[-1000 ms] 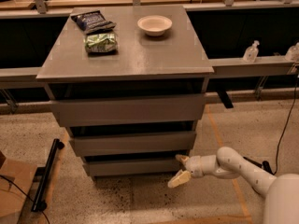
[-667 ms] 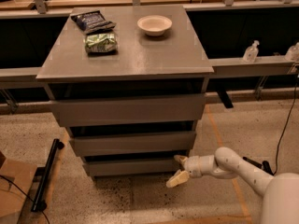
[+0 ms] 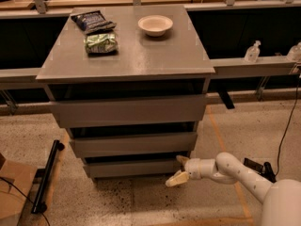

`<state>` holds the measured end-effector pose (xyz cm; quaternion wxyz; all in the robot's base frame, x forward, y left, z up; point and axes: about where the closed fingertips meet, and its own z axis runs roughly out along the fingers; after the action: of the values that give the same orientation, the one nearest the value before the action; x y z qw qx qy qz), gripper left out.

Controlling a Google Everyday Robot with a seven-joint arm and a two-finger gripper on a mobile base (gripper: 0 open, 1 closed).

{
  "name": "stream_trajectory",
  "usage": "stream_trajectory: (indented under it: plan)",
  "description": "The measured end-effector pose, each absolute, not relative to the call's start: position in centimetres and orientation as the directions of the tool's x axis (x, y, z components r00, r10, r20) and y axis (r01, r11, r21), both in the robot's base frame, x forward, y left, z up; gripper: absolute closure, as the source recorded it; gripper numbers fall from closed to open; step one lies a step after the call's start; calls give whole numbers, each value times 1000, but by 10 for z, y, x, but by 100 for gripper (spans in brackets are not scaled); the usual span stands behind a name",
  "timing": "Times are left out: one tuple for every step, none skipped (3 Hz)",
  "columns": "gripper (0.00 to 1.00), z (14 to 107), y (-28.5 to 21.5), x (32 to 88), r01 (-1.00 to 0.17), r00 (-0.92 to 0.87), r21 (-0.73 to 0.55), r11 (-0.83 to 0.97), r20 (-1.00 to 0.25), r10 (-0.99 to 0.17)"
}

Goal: Open bottom drawer

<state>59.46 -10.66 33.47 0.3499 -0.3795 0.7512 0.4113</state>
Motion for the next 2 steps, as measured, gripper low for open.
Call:
stream_trajectory:
  plan:
    - [0, 327, -106, 608, -858, -460, 350, 375, -848, -262]
    - [0, 311, -101, 625, -861, -458, 359, 360, -856, -241]
